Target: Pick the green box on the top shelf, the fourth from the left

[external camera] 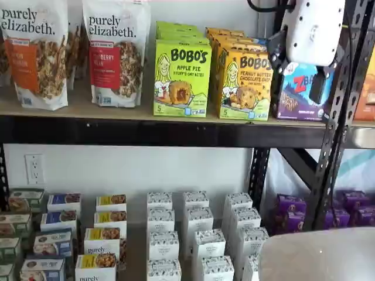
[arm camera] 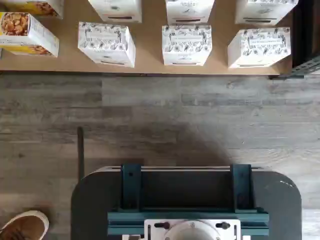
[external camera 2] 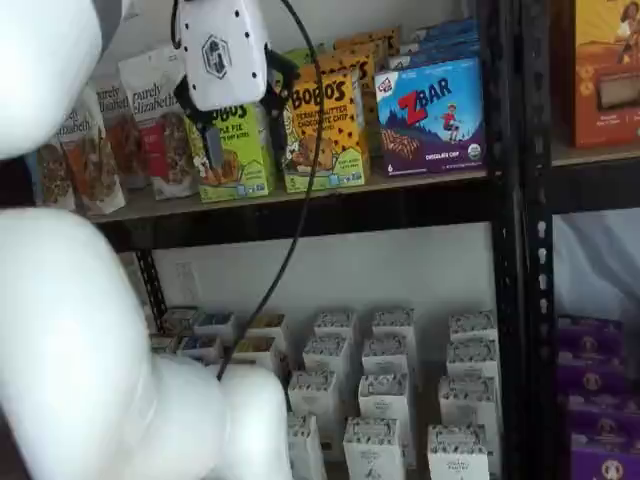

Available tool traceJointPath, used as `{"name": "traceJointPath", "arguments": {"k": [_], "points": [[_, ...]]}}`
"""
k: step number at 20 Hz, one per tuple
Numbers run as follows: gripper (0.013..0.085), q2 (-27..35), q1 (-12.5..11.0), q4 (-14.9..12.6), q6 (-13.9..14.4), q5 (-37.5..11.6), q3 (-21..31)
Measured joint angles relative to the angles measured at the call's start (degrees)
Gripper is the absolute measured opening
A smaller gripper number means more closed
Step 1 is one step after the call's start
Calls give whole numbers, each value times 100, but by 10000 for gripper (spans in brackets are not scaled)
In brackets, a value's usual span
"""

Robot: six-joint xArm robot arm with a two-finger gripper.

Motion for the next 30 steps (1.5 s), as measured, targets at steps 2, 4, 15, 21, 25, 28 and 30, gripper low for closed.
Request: {"name": "traceJointPath", "arguments": {"k": [2,4,15,21,25,28,30], "points": [[850,-231,-67,69,-45,-382,212],[850,-328,-98,115,-65,-564,299],[850,-397,-42,247,23,-690,360],[850,-451,133,347,204,-925,449],[850,-419,521,220,528,-1219,466],[850,-317,850,95,806,-1393,392],[850,-194,1166,-44,1080,-1495,306]]}}
